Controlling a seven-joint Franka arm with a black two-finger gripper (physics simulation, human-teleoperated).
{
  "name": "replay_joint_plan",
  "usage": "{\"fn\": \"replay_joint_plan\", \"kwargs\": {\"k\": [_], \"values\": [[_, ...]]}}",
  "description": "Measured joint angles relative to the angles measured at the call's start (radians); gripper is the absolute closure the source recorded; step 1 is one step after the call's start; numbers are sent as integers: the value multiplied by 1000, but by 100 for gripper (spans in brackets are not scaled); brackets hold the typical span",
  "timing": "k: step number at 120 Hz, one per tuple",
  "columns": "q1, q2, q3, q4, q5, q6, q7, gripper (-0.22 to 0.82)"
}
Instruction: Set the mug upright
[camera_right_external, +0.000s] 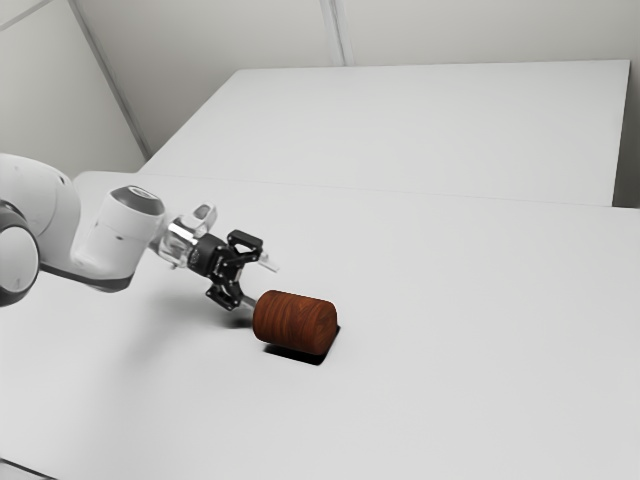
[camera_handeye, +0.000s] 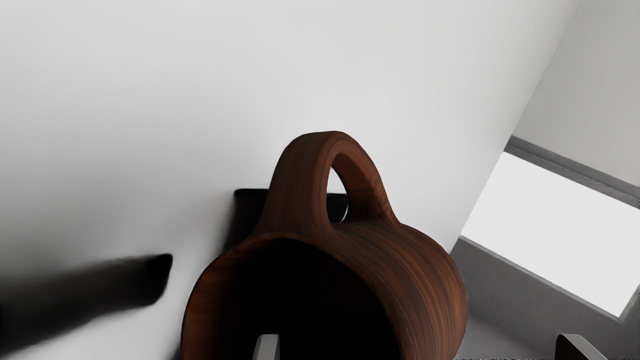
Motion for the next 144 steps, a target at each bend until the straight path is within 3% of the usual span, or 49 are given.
{"fn": "replay_joint_plan", "kwargs": {"k": [50, 61, 79, 91, 119, 144], "values": [[-30, 19, -3, 7, -45, 7, -1, 0], [-35, 19, -3, 7, -47, 9, -1, 14], [-38, 18, -3, 13, -34, 12, -18, 48], [-38, 18, -3, 17, -27, 13, -29, 62], [-49, 13, -18, 47, -20, 16, -59, 74], [-76, -2, -33, 53, 0, 39, -95, 78]]}}
